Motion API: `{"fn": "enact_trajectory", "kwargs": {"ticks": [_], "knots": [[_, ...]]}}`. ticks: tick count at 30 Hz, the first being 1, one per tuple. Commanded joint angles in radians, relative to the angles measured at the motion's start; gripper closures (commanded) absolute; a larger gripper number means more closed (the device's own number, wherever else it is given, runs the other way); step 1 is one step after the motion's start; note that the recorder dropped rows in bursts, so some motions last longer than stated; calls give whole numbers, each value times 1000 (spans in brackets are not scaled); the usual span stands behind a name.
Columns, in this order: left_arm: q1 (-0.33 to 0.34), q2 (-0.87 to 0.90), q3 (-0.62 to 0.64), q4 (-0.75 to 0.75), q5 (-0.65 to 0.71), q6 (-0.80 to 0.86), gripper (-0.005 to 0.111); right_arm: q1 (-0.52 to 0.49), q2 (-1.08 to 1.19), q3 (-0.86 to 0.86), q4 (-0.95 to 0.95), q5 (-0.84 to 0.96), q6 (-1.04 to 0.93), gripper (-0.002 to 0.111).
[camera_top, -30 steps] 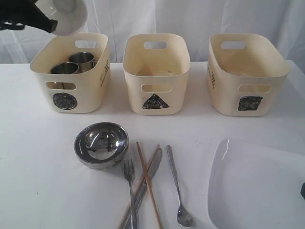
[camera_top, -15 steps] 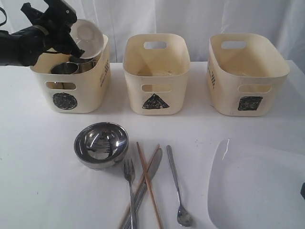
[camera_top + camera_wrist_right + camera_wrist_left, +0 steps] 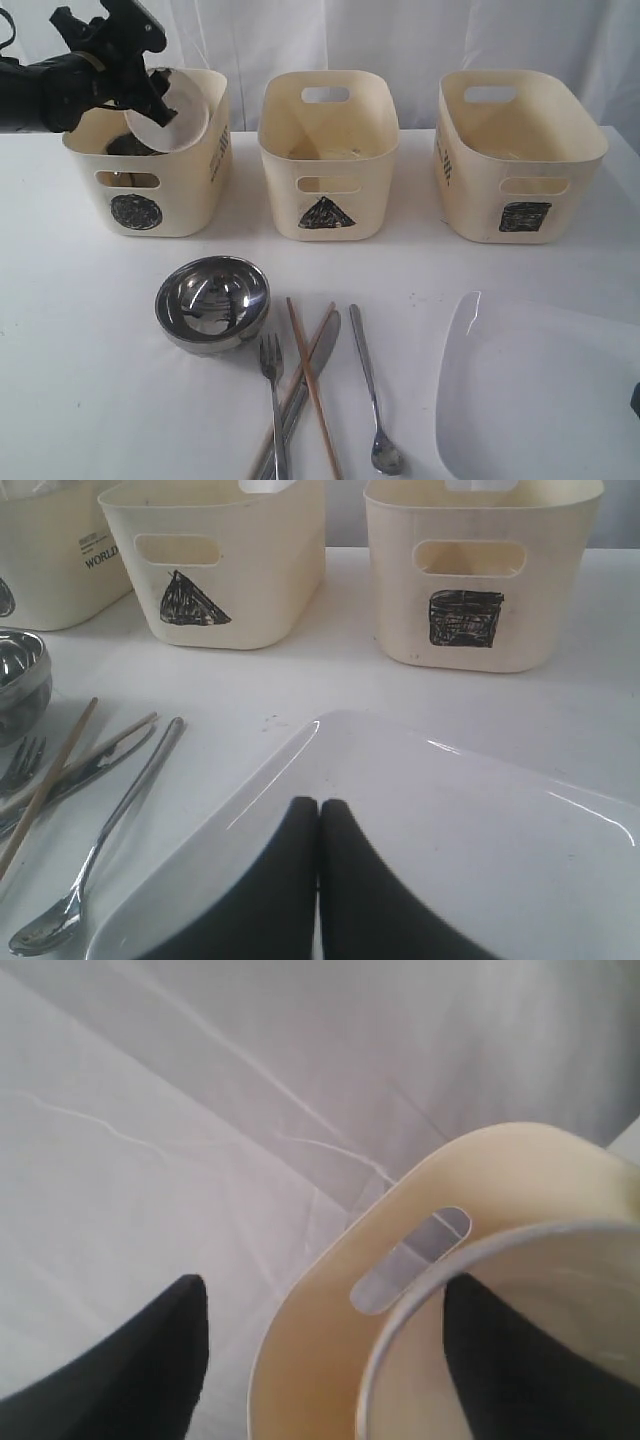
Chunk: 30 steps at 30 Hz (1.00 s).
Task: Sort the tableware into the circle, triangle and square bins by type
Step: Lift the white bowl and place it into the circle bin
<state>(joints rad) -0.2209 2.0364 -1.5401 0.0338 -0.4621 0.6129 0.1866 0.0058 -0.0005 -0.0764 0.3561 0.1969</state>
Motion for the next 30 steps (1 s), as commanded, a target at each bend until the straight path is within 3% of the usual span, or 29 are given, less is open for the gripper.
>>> {"fn": "enact_trajectory", "kwargs": {"ticks": [1, 12, 15, 18, 19, 20, 23, 25, 30], "knots": [[-1, -24, -8, -42, 50, -20, 34, 3, -6, 1, -1, -13, 2, 108], [-3, -175, -8, -73, 364, -72, 38, 3, -6, 1, -1, -13, 2, 108], [-3, -252, -8, -131, 508, -146, 54, 3, -6, 1, -1, -13, 2, 108], [-3, -332, -8, -164, 773, -254, 85, 3, -6, 1, -1, -13, 2, 108], [-3, -352, -8, -162, 910, -308, 100, 3, -6, 1, -1, -13, 2, 108], [-3, -364, -8, -156, 1002, -335, 106, 3, -6, 1, -1, -13, 2, 108], [-3, -372, -6, -152, 1321, -419, 107, 3, -6, 1, -1, -13, 2, 108], [-3, -375, 16, -152, 1456, -445, 107, 3, -6, 1, -1, -13, 2, 108], [-3, -479, 125, -141, 1468, -538, 107, 3, -6, 1, -1, -13, 2, 108]]}}
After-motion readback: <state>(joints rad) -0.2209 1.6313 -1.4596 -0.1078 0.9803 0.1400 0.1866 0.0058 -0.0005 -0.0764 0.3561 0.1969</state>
